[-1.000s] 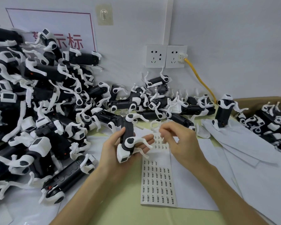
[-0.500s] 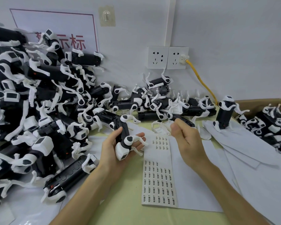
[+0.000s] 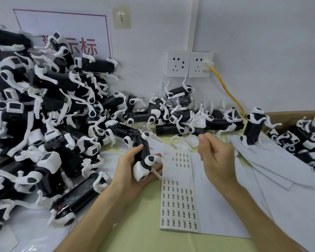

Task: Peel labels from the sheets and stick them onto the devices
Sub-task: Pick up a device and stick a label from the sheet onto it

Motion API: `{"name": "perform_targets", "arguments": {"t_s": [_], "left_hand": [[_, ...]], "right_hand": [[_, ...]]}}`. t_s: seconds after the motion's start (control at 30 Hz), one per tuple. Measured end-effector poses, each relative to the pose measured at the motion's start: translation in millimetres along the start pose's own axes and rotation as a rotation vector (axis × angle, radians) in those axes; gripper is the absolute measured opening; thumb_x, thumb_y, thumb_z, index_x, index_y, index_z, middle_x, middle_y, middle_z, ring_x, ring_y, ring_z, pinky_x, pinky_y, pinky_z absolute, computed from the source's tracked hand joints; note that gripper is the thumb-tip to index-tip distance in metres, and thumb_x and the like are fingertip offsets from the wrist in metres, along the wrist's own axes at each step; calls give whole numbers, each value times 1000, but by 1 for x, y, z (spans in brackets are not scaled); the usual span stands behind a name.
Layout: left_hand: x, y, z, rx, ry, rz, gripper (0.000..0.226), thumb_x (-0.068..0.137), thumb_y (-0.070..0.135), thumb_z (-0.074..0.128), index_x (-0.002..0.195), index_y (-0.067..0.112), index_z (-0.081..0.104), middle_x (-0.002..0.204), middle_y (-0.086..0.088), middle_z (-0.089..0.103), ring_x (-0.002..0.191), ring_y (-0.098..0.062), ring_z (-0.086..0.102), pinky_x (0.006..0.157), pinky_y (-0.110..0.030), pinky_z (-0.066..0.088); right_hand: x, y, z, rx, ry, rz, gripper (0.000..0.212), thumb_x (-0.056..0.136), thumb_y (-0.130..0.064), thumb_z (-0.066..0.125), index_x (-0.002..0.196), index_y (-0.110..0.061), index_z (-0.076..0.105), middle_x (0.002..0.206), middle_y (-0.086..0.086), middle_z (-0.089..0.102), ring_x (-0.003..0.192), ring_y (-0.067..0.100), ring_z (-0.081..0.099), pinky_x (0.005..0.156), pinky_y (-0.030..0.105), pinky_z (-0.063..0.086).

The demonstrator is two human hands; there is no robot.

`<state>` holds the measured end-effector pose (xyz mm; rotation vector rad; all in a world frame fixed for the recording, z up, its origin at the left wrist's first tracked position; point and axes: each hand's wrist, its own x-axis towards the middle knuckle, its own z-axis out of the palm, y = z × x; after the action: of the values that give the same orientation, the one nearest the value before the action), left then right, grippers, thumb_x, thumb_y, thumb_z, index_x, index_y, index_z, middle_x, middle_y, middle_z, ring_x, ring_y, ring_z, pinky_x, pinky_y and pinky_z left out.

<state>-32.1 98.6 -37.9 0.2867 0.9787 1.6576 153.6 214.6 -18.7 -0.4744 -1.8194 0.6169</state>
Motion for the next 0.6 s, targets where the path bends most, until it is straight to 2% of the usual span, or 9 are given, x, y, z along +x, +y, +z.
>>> {"name": "perform_targets", "arguments": {"t_s": [0.13, 0.2, 0.23, 0.3, 0.33, 0.43, 0.47, 0.53, 0.6], "left_hand": [[0, 0, -1, 48, -2, -9, 68, 80, 37, 69, 136, 1, 54, 125, -26, 71, 118, -48, 67, 101, -64, 53], [-1, 0, 0, 68, -2, -5, 74, 79, 37, 69, 141, 0, 52, 125, -25, 71, 110, -46, 72, 99, -63, 54], [-1, -1, 0, 72, -3, -3, 76, 79, 37, 69, 142, -2, 51, 125, -25, 71, 104, -44, 73, 97, -62, 56], [-1, -1, 0, 69, -4, 5, 77, 79, 37, 69, 141, -4, 51, 124, -26, 71, 96, -42, 75, 92, -59, 59], [-1, -2, 0, 70, -4, 7, 76, 79, 37, 69, 140, -4, 51, 124, -27, 71, 96, -42, 74, 92, -59, 59], [1, -1, -2, 85, -4, -1, 70, 79, 38, 69, 136, -1, 56, 124, -26, 72, 100, -42, 74, 99, -62, 55], [1, -1, -2, 90, -7, -3, 67, 79, 38, 69, 134, 1, 57, 124, -26, 72, 100, -42, 74, 99, -62, 55], [1, -1, -2, 89, -18, 1, 64, 80, 38, 68, 131, 1, 58, 124, -26, 71, 98, -42, 74, 96, -61, 57], [1, -2, -3, 94, -25, 1, 64, 81, 38, 68, 132, 1, 58, 124, -25, 72, 100, -41, 73, 97, -59, 57]], "right_hand": [[-1, -4, -2, -23, 99, -95, 45, 104, -37, 50, 66, -41, 27, 56, -11, 31, 50, 4, 25, 49, 14, 20], [2, 2, -1, -29, 74, -69, 33, 105, -36, 52, 74, -43, 44, 63, -16, 42, 52, 3, 35, 51, 12, 27], [2, 6, -1, -43, -12, -14, 21, 103, -29, 57, 96, -48, 54, 75, -18, 50, 57, 4, 43, 55, 12, 34], [3, 17, -2, -145, -261, 125, 86, 94, -9, 68, 151, -54, 23, 117, -25, 50, 84, 3, 59, 71, 15, 49], [0, 25, -2, -217, -376, 186, 112, 90, -4, 71, 155, -57, -2, 137, -25, 40, 101, -1, 58, 79, 16, 51], [-3, 30, -1, -324, -465, 249, 118, 88, -13, 78, 157, -54, -10, 156, -27, 24, 121, -5, 49, 93, 18, 41], [-3, 33, -1, -334, -406, 246, 103, 90, -20, 78, 160, -48, 7, 152, -20, 37, 115, -3, 53, 91, 20, 41], [-1, 39, -2, -319, -247, 243, 58, 93, -24, 73, 145, -41, 52, 105, -19, 67, 88, 4, 63, 78, 27, 47], [0, 39, -3, -242, -173, 250, 37, 95, -13, 69, 123, -38, 68, 74, -12, 66, 71, 11, 63, 68, 31, 51]]}}
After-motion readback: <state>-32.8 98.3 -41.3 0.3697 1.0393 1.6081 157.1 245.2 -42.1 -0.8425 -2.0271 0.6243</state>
